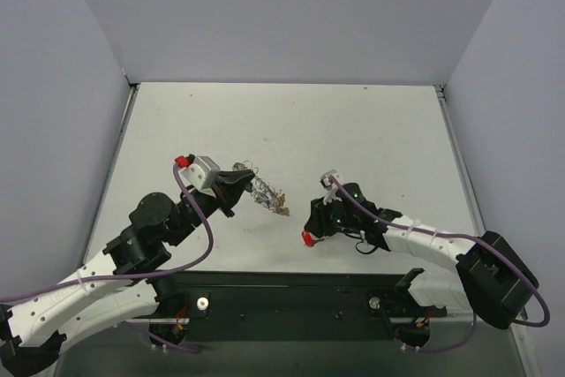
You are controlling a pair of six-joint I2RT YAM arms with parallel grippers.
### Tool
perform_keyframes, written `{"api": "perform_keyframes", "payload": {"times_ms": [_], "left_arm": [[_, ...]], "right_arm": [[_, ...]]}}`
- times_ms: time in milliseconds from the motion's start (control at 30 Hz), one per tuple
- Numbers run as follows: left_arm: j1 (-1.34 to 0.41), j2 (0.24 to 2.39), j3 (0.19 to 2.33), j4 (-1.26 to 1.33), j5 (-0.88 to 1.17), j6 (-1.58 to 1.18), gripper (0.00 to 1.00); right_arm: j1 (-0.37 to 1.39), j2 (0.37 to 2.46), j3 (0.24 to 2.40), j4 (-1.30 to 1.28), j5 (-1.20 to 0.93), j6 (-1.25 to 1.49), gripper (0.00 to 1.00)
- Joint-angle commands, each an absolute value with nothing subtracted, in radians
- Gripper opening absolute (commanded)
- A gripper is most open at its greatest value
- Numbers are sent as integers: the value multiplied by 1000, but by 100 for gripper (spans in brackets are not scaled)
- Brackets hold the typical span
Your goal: Put the keys on the keyring
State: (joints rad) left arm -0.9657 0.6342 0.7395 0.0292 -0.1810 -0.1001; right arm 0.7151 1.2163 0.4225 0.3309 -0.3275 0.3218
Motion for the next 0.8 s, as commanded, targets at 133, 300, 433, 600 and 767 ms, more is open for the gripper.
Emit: {"api": "perform_keyframes", "payload": {"times_ms": [133,300,433,600,767], "left_arm": [[-960,611,776,74,-199,-101,0],[-962,603,767,61,-206,-104,0],[-960,595,765,54,-209,-106,0],[-960,580,764,45,-206,-110,0],[-962,574,761,43,-204,-115,0]], "right_arm": [[794,1189,508,206,-315,299,37],[913,1183,560,68,-152,244,40],[1004,1238,597,8,-34,227,40],[1051,1316,658,-58,77,219,37],[1083,1379,684,-81,130,212,37]]}}
